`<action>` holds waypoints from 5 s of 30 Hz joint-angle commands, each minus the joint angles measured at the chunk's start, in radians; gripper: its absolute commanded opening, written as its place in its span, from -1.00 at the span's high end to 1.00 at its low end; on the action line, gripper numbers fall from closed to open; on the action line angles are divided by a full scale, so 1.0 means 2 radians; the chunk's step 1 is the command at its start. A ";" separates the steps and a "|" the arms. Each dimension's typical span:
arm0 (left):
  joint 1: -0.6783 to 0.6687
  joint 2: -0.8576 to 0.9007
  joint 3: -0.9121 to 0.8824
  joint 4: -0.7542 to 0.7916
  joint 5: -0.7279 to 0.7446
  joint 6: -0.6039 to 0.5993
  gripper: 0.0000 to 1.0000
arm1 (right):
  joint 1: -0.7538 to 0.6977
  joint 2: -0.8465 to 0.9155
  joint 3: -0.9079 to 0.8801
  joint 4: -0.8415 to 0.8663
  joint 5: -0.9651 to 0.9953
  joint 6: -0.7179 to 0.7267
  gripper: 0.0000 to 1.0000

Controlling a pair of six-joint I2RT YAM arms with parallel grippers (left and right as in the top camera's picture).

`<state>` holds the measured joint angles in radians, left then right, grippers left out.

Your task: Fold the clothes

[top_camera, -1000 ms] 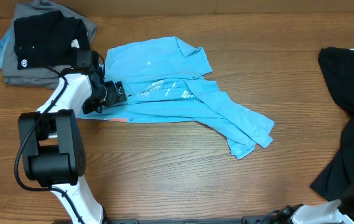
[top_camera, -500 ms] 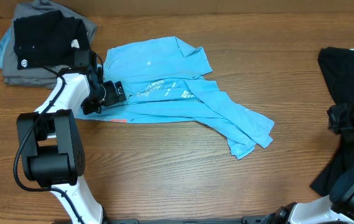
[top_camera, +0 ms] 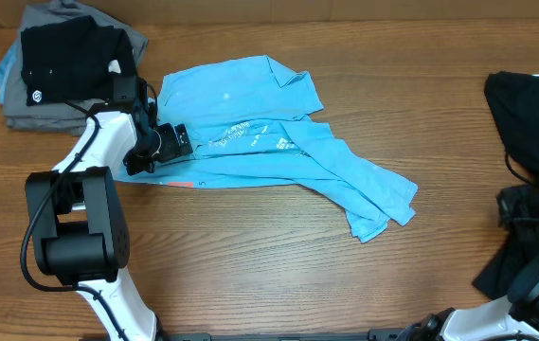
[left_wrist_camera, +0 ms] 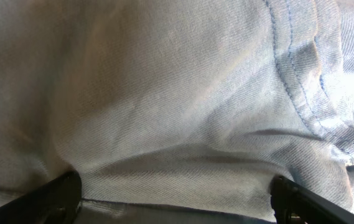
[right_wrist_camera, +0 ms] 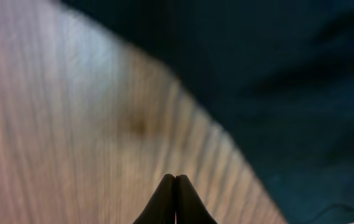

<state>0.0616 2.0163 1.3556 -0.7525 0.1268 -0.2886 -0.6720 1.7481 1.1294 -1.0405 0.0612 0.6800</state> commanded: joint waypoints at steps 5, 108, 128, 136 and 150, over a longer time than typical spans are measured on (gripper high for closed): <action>-0.002 0.025 -0.022 -0.017 0.042 -0.007 -1.00 | -0.035 0.032 -0.016 0.018 0.029 0.016 0.93; -0.025 -0.122 0.022 -0.152 0.057 0.040 0.13 | 0.279 -0.128 0.170 -0.098 -0.002 -0.054 0.92; -0.025 -0.136 0.019 -0.198 0.036 0.043 -1.00 | 0.215 -0.113 0.189 -0.060 -0.131 -0.149 -1.00; -0.026 -0.135 0.004 -0.198 0.038 0.018 -1.00 | 0.246 -0.110 0.175 -0.084 -0.155 -0.171 -1.00; -0.026 -0.135 -0.020 -0.220 0.047 0.010 -1.00 | 0.275 -0.107 0.171 -0.070 -0.155 -0.157 -1.00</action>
<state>0.0128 1.7443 1.3258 -1.1835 0.2119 -0.2565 -0.1238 1.5311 1.4784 -1.1938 -0.2405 0.3622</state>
